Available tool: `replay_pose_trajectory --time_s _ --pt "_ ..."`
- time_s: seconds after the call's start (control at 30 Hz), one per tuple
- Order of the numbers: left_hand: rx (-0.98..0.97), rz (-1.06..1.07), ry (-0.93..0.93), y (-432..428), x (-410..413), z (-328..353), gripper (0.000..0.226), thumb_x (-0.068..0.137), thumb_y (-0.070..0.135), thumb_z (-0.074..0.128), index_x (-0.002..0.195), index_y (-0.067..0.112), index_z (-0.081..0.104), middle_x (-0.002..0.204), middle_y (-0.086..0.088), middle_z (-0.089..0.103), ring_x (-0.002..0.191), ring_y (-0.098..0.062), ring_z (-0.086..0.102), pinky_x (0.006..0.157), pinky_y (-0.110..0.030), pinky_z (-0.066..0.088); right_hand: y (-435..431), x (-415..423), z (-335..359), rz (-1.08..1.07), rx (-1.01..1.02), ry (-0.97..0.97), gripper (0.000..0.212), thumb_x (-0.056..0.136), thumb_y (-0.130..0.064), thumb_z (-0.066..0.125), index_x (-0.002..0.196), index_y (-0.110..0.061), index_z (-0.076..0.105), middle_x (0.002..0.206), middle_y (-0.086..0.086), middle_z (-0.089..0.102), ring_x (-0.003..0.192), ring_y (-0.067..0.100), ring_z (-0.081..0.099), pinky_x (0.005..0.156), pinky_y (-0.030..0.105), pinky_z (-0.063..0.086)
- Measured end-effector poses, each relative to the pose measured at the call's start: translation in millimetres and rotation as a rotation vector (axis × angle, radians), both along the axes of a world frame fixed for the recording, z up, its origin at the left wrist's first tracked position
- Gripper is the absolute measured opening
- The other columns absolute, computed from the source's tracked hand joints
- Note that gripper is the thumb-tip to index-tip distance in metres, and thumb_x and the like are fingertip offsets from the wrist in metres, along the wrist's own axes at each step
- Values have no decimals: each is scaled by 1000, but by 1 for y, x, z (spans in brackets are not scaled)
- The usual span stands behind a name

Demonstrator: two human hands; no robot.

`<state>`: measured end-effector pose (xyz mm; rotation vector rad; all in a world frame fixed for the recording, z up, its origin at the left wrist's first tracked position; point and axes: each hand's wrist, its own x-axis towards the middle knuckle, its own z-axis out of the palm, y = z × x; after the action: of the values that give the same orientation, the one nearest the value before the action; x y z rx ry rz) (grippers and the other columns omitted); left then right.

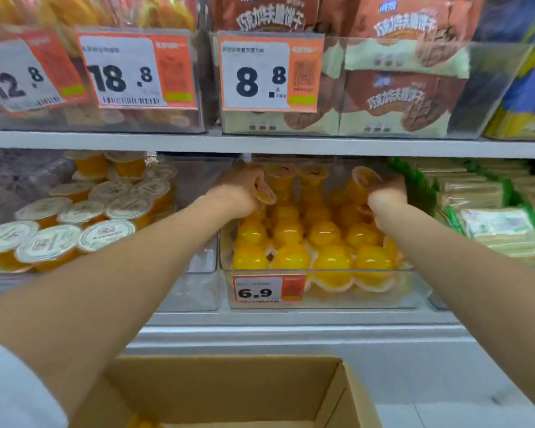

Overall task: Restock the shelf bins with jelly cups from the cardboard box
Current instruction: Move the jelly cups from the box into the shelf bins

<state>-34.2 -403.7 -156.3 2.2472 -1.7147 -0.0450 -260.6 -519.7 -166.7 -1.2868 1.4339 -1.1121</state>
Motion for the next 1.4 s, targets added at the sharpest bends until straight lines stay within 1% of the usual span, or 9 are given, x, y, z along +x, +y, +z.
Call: replay_pose_trajectory --time_s 0.17,0.3,0.47,0.67,0.97,1.07,1.17,1.3,1.4 --pt "-21 -10 -128 -10 9 -1 26 83 45 55 103 30 57 115 -6 61 98 -29 60 84 -38 52 -19 16 2 -137 -323 585 35 98 -7 44 133 -11 50 132 15 55 120 36 54 96 42 45" --pt "15 118 -291 -4 10 0 52 86 55 50 134 34 49 141 -6 48 128 -31 45 103 -42 35 -34 25 -10 -25 -317 822 32 95 -9 48 126 -5 57 129 19 56 118 37 54 90 42 47" --pt "11 133 -297 3 8 4 51 84 45 61 128 22 50 135 -8 50 127 -32 43 103 -46 35 -28 33 -22 67 -367 942 44 98 -33 40 134 -9 49 133 21 50 119 40 48 94 48 47" --pt "-12 135 -295 0 11 1 44 89 41 59 132 32 53 135 -4 54 129 -28 42 103 -42 33 -25 23 -29 -8 -430 1046 32 94 -1 45 124 -1 52 119 22 60 107 38 62 83 43 52" --pt "-16 95 -113 -1 19 -2 48 79 53 64 124 39 62 133 0 57 125 -27 48 99 -41 45 -21 33 -24 -67 -415 1117 30 98 -1 37 110 -2 64 112 19 66 102 37 64 81 44 51" --pt "-8 107 -123 1 17 -2 53 79 60 59 127 38 59 137 -1 54 128 -28 45 102 -43 42 -22 34 -25 -56 -417 1111 31 97 -2 40 122 -6 58 131 20 53 106 37 61 82 44 50" --pt "-9 127 -143 0 18 -2 54 83 59 58 132 35 55 141 -4 50 132 -29 40 105 -45 38 -18 32 -26 -9 -438 1116 54 91 2 48 141 -14 41 150 17 25 117 41 52 90 51 49" --pt "99 133 -109 0 17 -5 64 83 56 59 139 27 48 140 -8 50 126 -31 47 102 -46 43 6 29 -25 47 -460 1129 51 93 -12 51 142 -18 40 149 12 28 124 38 46 94 47 46" --pt "118 58 -61 18 11 -5 72 75 59 50 138 24 44 136 -10 51 120 -34 51 100 -51 43 39 20 -24 143 -546 1092 46 91 -18 53 137 -22 46 144 14 40 113 35 54 85 39 48"
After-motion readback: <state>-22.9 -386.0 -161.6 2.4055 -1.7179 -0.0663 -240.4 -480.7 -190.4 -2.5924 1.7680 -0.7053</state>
